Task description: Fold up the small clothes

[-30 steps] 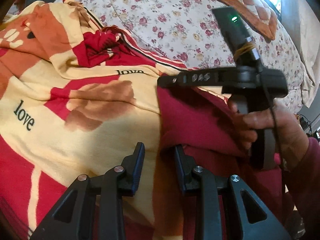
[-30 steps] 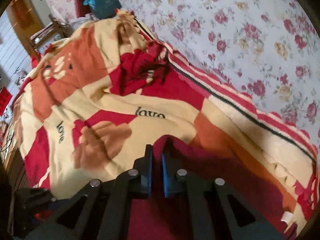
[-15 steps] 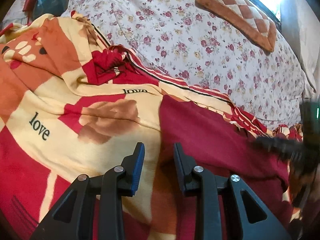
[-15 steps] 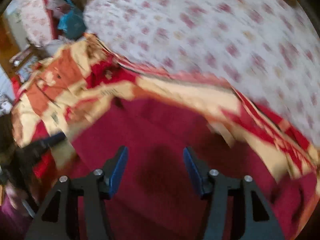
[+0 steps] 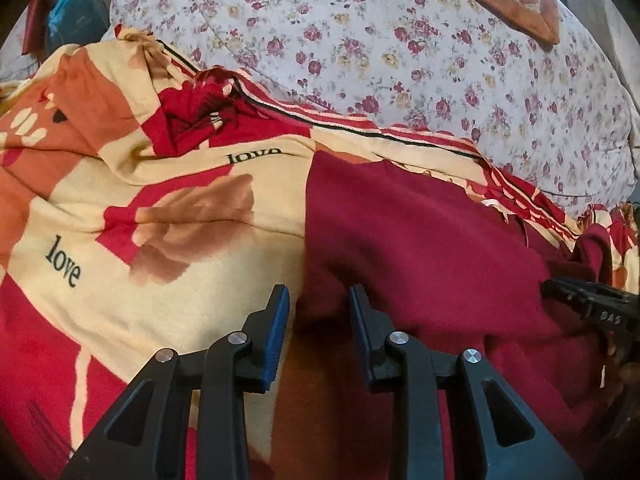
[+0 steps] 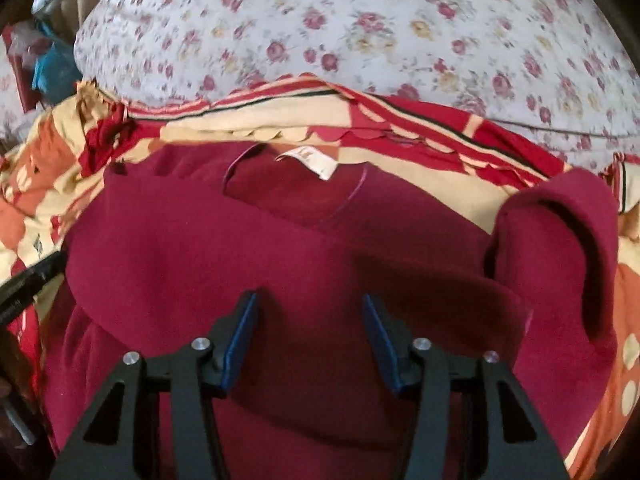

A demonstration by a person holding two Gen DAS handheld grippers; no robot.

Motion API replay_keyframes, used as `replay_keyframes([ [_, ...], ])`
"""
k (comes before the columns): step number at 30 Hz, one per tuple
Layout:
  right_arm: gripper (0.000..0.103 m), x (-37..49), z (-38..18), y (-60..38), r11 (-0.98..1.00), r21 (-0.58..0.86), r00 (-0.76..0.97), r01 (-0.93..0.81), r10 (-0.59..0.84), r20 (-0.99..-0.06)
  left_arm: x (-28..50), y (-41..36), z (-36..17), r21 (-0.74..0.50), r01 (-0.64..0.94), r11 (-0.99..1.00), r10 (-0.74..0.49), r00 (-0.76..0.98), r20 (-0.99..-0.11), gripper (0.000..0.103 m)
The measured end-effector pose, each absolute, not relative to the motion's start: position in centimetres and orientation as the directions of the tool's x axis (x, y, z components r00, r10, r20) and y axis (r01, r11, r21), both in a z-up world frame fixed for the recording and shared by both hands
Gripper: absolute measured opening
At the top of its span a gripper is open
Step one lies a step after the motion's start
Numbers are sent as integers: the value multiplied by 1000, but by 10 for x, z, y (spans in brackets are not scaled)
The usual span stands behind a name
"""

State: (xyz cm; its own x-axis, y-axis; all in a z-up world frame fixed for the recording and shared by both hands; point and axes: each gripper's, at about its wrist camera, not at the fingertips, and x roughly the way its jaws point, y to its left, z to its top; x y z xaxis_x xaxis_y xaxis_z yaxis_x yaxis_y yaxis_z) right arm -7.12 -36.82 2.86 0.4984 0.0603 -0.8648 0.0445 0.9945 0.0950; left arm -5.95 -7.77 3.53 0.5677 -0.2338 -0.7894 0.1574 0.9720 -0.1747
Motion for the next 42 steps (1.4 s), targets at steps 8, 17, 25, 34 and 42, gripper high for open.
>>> replay_keyframes([
  [8,55,-119,53,-393,995,63,539,76,12,-842,-68,-84,64,-173,180,968,-247,597,-763,9],
  [17,54,-153,43,-435,981,146,552,126,53,-832,-56,-127,55,-180,238,954,-283,528,-801,10],
  [25,55,-182,67,-471,960,204,619,191,44,-784,-53,-146,38,-92,251,964,-215,524,-824,11],
  [34,60,-195,73,-508,928,161,643,335,-100,-760,-63,-137,52,-166,238,957,-271,529,-804,11],
  [42,61,-196,68,-511,931,174,636,320,-75,-768,-71,-146,57,-167,257,952,-283,527,-801,11],
])
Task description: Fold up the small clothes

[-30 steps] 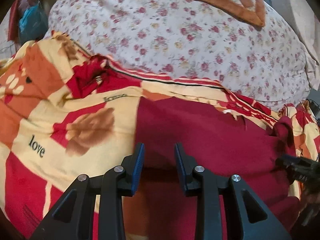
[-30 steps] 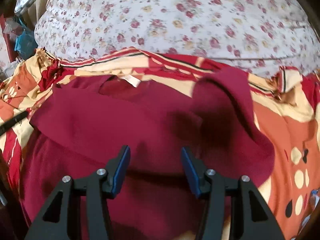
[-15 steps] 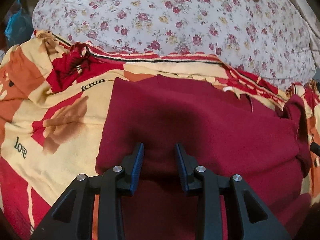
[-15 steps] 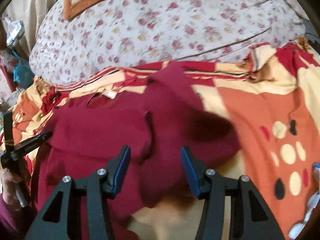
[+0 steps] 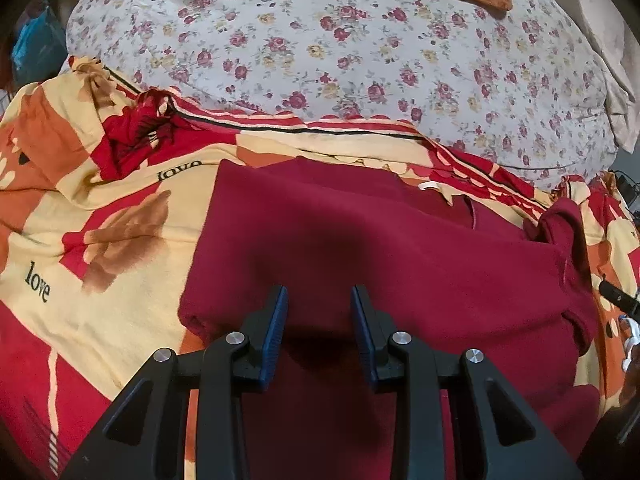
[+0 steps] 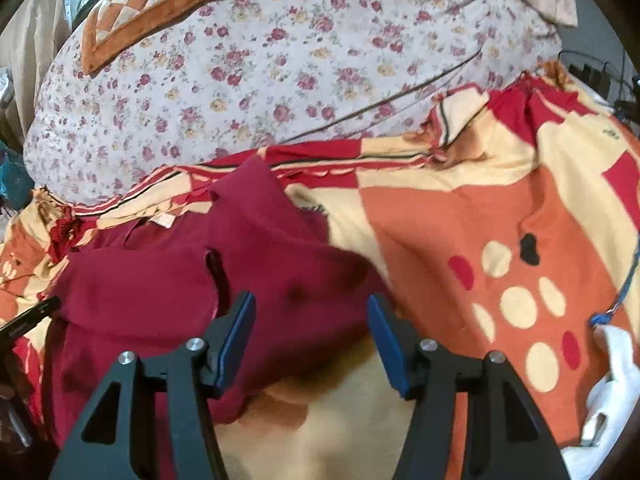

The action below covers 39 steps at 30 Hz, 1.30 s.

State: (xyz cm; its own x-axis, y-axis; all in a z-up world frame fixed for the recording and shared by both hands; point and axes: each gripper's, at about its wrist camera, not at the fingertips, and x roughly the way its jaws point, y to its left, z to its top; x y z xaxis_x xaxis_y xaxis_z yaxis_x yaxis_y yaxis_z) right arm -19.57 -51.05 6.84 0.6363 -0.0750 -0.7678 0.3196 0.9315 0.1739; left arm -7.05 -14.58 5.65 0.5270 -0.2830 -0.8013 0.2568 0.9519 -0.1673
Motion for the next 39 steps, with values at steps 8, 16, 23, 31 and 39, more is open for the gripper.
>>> replay_keyframes([
  [8,71,-187,67,-504,941,102,625,323,-131,-769,-78,-151,61,-157,271,950,-283,525,-803,11],
  [16,76,-185,57,-523,941,72,593,332,-149,-791,-80,-153,56,-160,266,951,-280,514,-811,11],
  [23,82,-175,45,-533,958,25,586,286,-154,-795,-80,-148,52,-199,245,949,-298,495,-816,11],
  [31,79,-166,37,-543,962,69,617,263,-113,-779,-81,-149,50,-190,244,951,-290,489,-822,12],
  [39,5,-167,38,-550,955,145,651,259,-61,-756,-83,-150,50,-195,244,950,-293,483,-825,12],
])
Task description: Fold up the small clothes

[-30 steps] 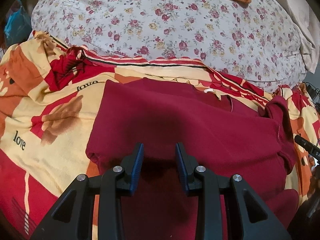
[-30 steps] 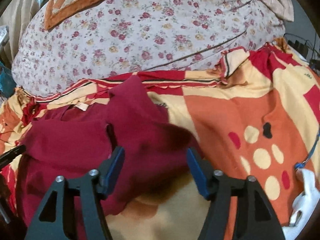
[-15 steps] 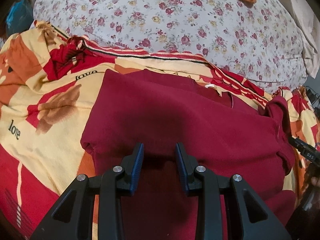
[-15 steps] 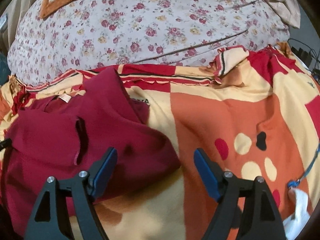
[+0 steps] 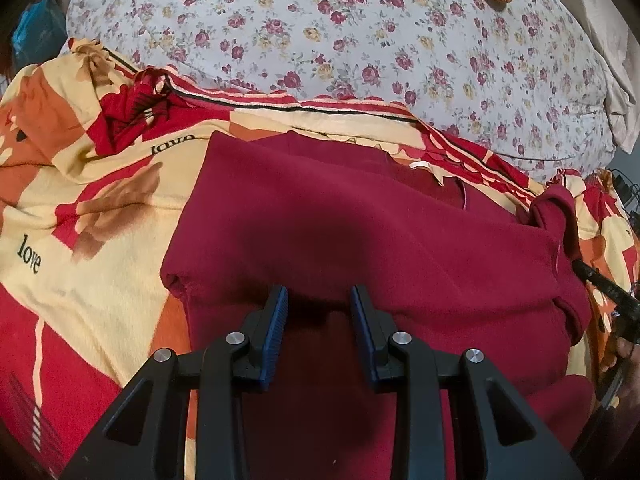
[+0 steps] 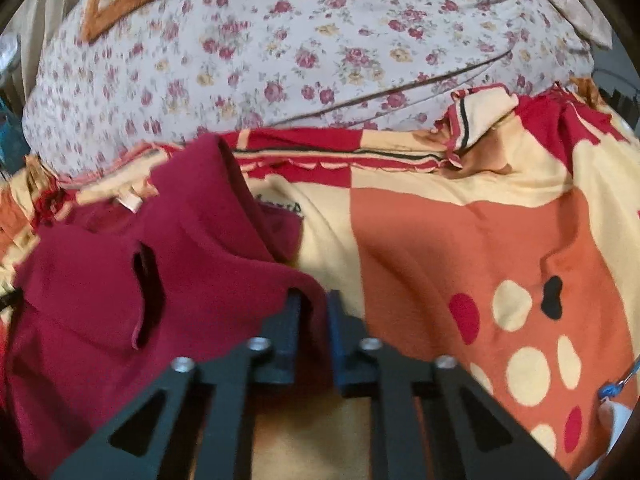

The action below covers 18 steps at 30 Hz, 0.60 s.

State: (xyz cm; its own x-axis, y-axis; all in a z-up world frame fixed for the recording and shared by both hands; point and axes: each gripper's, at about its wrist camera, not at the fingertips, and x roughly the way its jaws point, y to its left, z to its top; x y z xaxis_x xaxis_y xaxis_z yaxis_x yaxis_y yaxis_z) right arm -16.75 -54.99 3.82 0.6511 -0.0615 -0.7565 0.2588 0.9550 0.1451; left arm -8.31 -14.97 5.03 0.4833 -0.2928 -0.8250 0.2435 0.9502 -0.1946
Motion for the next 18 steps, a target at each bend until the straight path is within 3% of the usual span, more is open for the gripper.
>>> replay_keyframes([
  [11,4,-221,104,-565,919,235,771,317,-105,-629,-88,-146,53,-198,241,950,-294,484,-824,12],
  [14,4,-227,91,-567,903,242,704,354,-88,-705,-91,-142,55,-201,238,950,-297,494,-817,11],
  [18,9,-233,66,-567,892,113,583,438,-186,-791,-91,-138,56,-206,228,952,-295,493,-819,12],
])
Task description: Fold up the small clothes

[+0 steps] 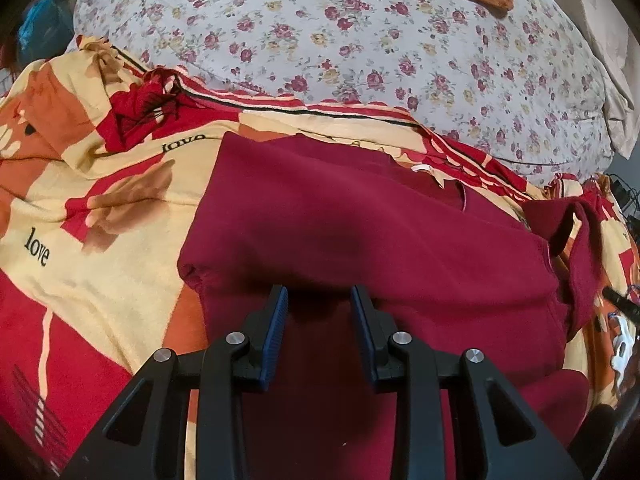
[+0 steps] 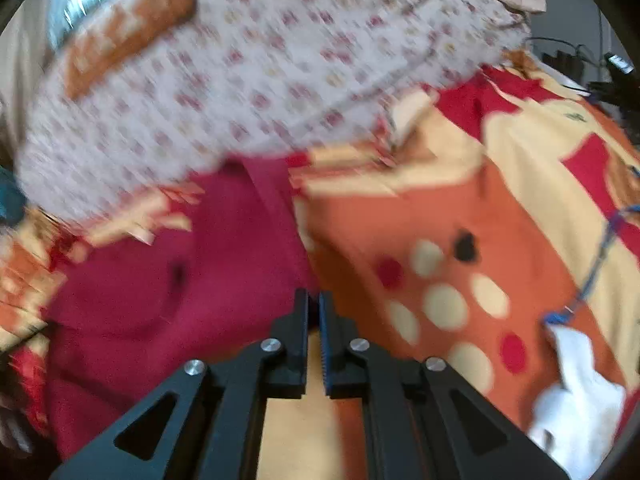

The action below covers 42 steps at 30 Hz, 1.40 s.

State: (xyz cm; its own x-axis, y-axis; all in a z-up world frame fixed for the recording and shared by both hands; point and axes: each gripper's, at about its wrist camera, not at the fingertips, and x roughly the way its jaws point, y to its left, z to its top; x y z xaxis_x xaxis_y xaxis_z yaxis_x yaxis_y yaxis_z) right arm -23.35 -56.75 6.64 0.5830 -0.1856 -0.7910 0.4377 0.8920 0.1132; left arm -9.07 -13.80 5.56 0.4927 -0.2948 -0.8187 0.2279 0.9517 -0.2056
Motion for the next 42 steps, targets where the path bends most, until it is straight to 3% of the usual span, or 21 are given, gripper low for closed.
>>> replay_keyframes([
  [4,42,-238,82,-566,884,151,632,442,-188,-752,-91,-139,56,-207,226,952,-295,496,-817,11],
  [12,63,-156,102,-496,985,7,688,171,-114,-716,-91,-148,52,-200,248,948,-300,484,-822,12],
  [18,78,-67,90,-472,964,-262,596,32,-229,-769,-89,-147,51,-195,252,948,-298,481,-824,11],
  [22,78,-28,64,-471,890,-440,483,-125,-333,-810,-84,-143,51,-207,249,946,-306,477,-824,12],
  [25,73,-20,47,-477,871,-450,402,-196,-347,-847,-81,-142,49,-217,244,945,-311,472,-825,11],
  [26,65,-19,45,-480,874,-440,382,-207,-342,-858,-81,-142,48,-217,244,945,-311,472,-825,11],
  [28,16,-24,47,-486,891,-410,372,-196,-319,-872,-80,-143,48,-216,243,946,-310,474,-824,11],
  [32,11,-45,77,-495,950,-293,446,-110,-216,-868,-80,-143,48,-217,243,945,-311,472,-825,11],
  [35,11,-72,121,-504,991,-104,549,-88,-39,-835,-83,-142,54,-222,244,944,-318,490,-812,11],
  [42,11,-127,216,-485,928,238,668,-285,371,-645,-90,-135,79,-236,244,940,-334,534,-777,11],
])
